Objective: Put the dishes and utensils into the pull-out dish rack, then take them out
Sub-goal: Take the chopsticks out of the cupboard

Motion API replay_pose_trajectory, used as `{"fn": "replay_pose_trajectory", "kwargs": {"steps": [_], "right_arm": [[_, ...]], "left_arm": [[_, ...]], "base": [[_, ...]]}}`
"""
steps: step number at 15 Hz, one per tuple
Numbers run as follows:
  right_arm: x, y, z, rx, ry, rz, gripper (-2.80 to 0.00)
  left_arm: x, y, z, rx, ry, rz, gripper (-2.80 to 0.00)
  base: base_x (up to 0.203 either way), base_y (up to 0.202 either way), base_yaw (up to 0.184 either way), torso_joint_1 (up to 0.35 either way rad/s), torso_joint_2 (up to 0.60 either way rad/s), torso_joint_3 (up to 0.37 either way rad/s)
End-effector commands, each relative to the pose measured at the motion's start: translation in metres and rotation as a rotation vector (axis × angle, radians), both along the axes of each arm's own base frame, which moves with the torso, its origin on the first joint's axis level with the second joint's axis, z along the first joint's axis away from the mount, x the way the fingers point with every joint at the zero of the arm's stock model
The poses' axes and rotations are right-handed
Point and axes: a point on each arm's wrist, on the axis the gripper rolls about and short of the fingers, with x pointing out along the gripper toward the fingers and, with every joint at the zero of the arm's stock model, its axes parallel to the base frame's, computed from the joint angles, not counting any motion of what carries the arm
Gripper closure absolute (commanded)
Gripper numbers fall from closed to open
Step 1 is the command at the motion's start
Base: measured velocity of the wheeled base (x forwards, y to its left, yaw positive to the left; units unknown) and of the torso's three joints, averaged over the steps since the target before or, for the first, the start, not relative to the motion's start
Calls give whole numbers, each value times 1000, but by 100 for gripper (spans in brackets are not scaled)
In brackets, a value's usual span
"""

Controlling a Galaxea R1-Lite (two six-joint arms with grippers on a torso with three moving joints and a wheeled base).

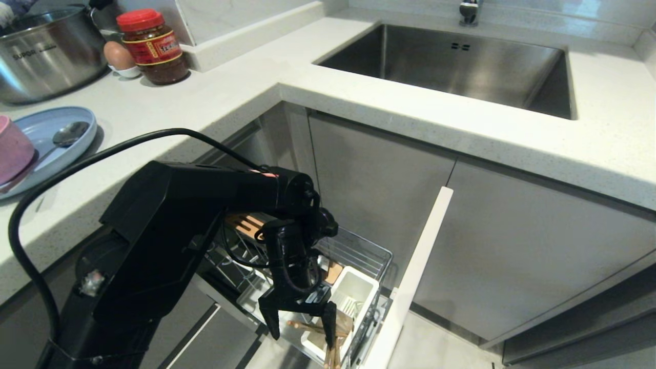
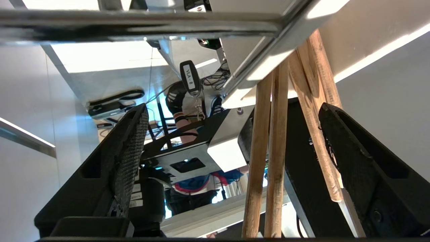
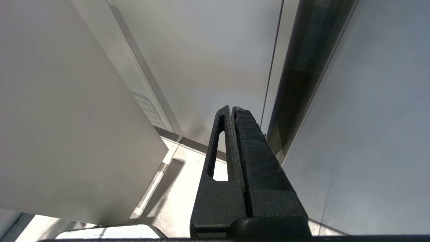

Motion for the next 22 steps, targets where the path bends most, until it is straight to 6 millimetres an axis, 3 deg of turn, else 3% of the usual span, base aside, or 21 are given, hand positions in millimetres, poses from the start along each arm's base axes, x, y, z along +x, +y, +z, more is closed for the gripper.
{"fn": "replay_pose_trajectory", "kwargs": {"steps": [1, 8, 22], "right_arm": [[0, 0, 0, 0, -5, 0, 0], [0, 0, 0, 0, -5, 0, 0], [0, 0, 0, 0, -3, 0, 0]], "left_arm": [[-1, 1, 1, 3, 5, -1, -280], [-3, 13, 9, 7, 43, -43, -280], [1, 12, 8, -40, 30, -29, -280]], "base": [[0, 0, 0, 0, 0, 0], [0, 0, 0, 0, 0, 0], [0, 0, 0, 0, 0, 0]]}}
